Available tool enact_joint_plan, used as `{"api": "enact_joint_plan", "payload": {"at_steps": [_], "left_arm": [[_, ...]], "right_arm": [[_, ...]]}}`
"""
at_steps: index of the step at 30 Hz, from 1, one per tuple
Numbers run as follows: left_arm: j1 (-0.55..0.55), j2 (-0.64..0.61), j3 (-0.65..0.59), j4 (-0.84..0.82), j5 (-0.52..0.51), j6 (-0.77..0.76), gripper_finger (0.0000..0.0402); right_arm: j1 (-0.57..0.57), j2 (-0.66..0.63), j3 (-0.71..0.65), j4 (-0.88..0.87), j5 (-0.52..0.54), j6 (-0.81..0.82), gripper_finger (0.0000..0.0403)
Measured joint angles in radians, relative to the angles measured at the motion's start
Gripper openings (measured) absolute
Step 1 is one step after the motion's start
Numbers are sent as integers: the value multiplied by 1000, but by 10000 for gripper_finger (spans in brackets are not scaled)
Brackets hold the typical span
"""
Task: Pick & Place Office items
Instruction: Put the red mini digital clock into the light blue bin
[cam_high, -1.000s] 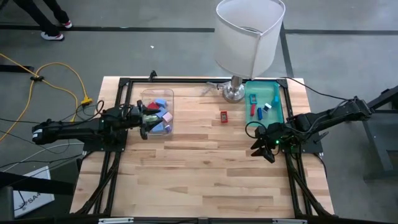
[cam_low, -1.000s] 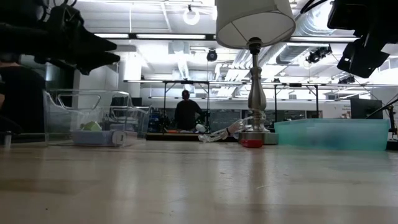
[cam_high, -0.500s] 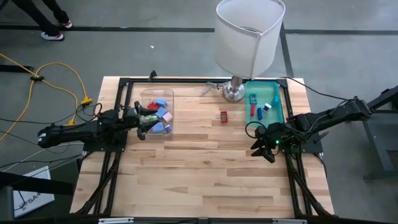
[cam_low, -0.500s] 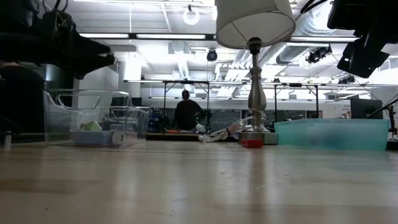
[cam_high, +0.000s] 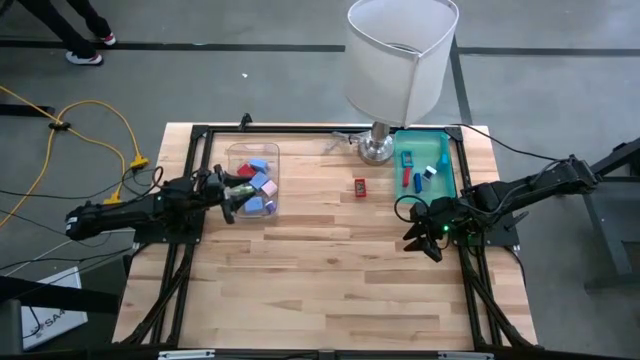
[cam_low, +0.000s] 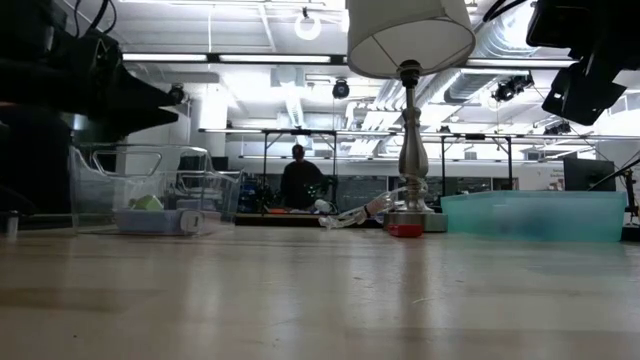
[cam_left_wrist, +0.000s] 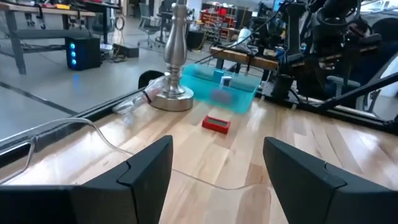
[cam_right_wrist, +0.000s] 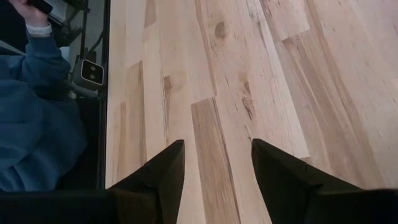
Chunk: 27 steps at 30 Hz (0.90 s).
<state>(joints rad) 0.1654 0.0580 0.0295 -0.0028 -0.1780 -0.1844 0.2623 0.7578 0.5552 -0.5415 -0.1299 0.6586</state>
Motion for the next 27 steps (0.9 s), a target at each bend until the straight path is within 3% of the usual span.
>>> {"api": "enact_joint_plan", "payload": {"at_steps": [19,27], "left_arm": [[0,42,-2,-17,50,-7,244],[0,42,-3,73,49,56,244]], "right_arm": [[0,0,0,0,0,0,173],[0,0,0,0,0,0,173]]}}
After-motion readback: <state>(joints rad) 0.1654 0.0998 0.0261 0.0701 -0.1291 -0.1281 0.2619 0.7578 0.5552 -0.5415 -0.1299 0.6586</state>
